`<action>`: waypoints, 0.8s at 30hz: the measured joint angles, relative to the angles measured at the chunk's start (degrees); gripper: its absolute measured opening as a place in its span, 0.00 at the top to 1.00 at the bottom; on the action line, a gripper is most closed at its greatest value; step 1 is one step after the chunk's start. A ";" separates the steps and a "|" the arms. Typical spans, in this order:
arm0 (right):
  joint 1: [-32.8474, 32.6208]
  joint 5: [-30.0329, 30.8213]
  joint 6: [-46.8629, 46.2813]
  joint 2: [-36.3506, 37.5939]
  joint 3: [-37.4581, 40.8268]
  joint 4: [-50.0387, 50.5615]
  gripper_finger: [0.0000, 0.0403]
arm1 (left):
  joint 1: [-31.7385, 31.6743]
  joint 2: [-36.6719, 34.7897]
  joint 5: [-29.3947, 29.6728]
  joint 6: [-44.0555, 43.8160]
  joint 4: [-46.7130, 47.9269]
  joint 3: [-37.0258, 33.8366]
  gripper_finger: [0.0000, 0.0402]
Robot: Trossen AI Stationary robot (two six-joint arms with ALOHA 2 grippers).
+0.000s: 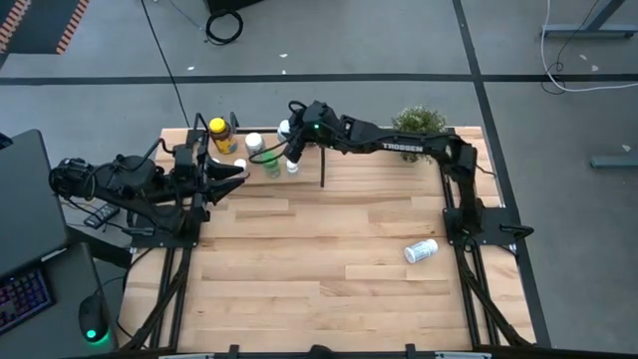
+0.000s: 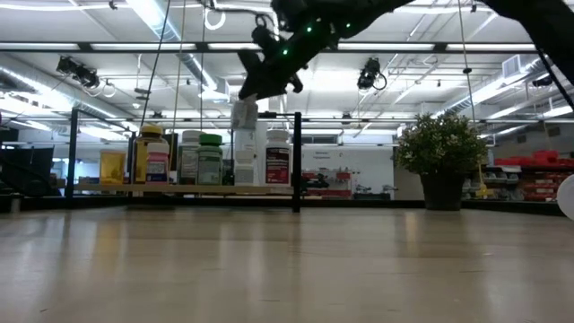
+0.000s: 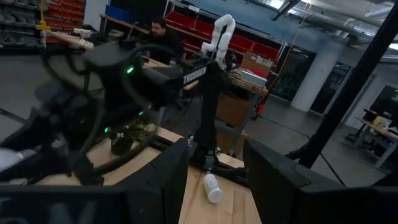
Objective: Pick and place medicine bottles onto shelf by color
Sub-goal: Put the blue medicine bottle on the shelf
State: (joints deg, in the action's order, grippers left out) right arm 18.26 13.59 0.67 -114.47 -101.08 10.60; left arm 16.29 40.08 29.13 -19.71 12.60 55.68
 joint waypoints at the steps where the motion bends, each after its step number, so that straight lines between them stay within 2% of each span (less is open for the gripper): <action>1: 0.04 -0.05 -0.03 -0.97 -0.70 1.08 0.52 | 0.00 0.02 0.02 -0.02 -0.04 0.00 0.60; 7: -0.06 -0.07 1.44 -8.04 -10.59 3.71 0.52 | 0.00 0.04 0.24 -0.66 -0.35 0.00 0.60; 14: 0.95 0.04 1.62 -15.69 -22.40 15.76 0.52 | 0.00 0.02 0.24 -0.68 -0.76 0.00 0.60; 24: 1.38 -2.44 -0.54 -16.77 -24.34 18.08 0.52 | 0.00 0.04 0.22 -0.49 -0.43 0.00 0.60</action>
State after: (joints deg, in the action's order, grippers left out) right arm 19.64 11.14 0.13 -131.24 -125.43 28.67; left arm 16.29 40.12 29.34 -20.20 12.16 55.68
